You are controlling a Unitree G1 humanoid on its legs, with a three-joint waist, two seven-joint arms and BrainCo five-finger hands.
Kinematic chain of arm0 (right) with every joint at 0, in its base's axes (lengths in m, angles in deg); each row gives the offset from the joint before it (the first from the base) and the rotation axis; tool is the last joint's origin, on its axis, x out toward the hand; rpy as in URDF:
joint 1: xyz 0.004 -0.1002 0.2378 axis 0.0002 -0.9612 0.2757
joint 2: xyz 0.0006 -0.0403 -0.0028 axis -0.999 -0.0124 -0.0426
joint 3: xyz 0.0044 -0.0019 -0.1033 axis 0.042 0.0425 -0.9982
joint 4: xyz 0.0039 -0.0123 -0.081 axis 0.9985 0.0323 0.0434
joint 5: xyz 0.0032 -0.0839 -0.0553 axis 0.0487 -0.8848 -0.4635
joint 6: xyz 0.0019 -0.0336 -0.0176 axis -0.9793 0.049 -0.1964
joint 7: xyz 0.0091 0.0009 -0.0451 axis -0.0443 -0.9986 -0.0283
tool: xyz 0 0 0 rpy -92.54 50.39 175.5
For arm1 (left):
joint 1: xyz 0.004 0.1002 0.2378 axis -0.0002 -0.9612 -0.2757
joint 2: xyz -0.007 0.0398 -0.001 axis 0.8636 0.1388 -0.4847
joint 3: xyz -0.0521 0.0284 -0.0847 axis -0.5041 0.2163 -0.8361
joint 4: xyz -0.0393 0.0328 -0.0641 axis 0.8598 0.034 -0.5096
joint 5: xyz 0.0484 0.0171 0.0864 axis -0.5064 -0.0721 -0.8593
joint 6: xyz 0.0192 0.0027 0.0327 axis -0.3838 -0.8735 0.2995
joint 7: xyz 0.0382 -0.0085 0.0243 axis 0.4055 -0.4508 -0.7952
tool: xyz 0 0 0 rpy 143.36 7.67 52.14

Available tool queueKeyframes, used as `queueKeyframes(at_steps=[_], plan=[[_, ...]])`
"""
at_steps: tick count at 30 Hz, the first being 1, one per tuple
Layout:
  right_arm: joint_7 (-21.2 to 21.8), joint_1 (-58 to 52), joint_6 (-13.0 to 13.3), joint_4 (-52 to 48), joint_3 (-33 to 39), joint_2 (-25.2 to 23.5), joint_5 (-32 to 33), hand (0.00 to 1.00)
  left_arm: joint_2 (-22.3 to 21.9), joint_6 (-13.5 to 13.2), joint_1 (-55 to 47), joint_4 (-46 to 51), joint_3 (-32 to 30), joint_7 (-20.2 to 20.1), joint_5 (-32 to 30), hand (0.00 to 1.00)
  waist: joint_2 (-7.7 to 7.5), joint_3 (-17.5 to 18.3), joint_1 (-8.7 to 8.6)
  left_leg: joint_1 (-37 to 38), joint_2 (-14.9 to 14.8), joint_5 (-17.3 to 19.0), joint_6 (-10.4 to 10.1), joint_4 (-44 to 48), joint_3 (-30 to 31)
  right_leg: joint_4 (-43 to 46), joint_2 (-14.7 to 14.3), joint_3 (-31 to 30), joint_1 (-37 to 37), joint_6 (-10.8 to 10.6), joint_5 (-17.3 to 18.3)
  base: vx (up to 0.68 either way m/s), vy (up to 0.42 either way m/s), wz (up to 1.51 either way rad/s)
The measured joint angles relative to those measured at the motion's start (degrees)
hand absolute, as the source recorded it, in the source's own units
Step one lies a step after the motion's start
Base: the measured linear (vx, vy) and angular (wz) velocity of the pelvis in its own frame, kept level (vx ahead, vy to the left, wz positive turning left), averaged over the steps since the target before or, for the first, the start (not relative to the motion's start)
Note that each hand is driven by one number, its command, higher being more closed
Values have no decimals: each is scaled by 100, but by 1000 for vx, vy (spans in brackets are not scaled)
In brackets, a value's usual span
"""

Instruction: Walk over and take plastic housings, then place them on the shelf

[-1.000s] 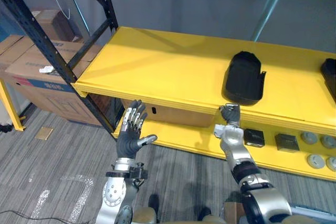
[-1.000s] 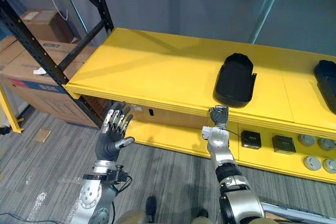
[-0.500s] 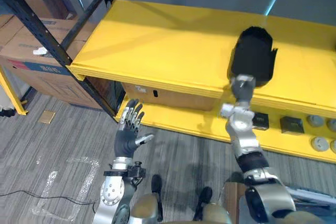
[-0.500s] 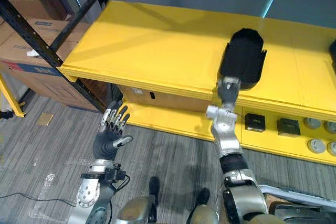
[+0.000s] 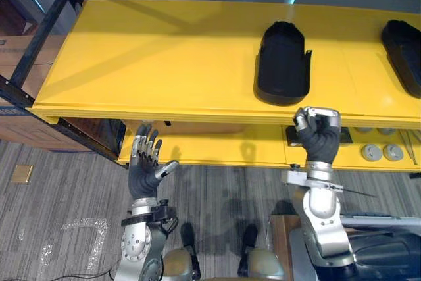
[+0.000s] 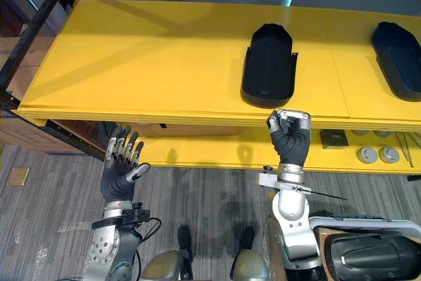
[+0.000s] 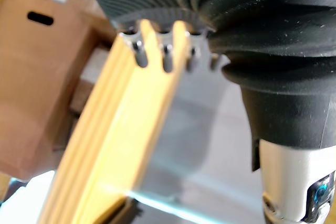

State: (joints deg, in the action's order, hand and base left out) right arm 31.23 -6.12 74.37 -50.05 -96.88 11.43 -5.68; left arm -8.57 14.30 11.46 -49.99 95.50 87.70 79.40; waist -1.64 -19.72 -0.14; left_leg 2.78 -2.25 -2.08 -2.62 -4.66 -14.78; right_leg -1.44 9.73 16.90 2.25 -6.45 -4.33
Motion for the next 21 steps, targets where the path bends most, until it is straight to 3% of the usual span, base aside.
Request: queueKeyframes(at_steps=[9,21], plan=[[-40,-60,11,208,-236,56,36,100,13,-1,-92,69,-35,7,0,0,-1,1,15,5,-1,63,-7,1,3,23,1,16,-1,-11,24,36,1,1],[-393,1340,16,2656,-140,113,-73,100,23,16,-49,70,-29,-93,3,0,12,8,200,-51,37,67,0,70,333,102,55,342,143,-8,53,0,7,13]])
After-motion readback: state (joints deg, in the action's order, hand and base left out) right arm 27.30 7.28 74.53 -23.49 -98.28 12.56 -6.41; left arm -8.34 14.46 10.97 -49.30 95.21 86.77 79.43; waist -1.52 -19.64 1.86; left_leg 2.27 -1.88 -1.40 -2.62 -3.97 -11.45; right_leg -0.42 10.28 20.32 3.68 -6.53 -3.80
